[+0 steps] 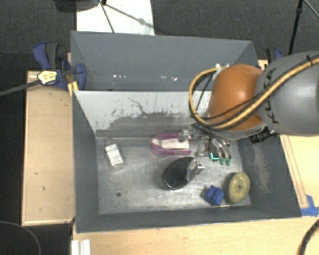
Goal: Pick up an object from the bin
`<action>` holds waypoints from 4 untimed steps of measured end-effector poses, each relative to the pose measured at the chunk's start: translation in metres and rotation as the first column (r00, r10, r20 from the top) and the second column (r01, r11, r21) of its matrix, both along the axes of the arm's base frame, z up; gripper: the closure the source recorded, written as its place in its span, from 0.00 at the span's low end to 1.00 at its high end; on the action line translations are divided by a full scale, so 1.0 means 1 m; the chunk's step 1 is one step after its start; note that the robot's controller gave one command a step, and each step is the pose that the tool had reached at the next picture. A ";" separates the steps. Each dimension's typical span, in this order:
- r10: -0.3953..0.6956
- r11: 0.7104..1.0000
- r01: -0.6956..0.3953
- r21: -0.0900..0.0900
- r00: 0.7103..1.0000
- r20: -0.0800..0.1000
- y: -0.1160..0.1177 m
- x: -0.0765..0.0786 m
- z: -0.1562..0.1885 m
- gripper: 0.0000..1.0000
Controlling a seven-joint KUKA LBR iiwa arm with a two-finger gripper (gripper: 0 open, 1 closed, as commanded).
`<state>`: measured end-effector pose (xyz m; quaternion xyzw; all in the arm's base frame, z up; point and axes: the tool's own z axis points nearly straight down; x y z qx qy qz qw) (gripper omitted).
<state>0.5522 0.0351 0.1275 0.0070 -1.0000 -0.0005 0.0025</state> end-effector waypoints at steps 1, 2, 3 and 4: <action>0.055 0.998 -0.055 0.000 0.998 0.021 0.049 -0.005 -0.052 0.00; 0.049 0.999 -0.049 0.003 0.998 0.041 0.048 0.001 -0.046 1.00; 0.323 0.947 -0.323 -0.002 0.946 0.013 0.054 0.003 0.026 1.00; 0.347 0.938 -0.347 -0.003 0.938 0.016 0.050 0.012 0.127 1.00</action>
Offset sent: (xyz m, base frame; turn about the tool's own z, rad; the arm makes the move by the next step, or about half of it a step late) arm -0.0091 0.0479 -0.0567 -0.0539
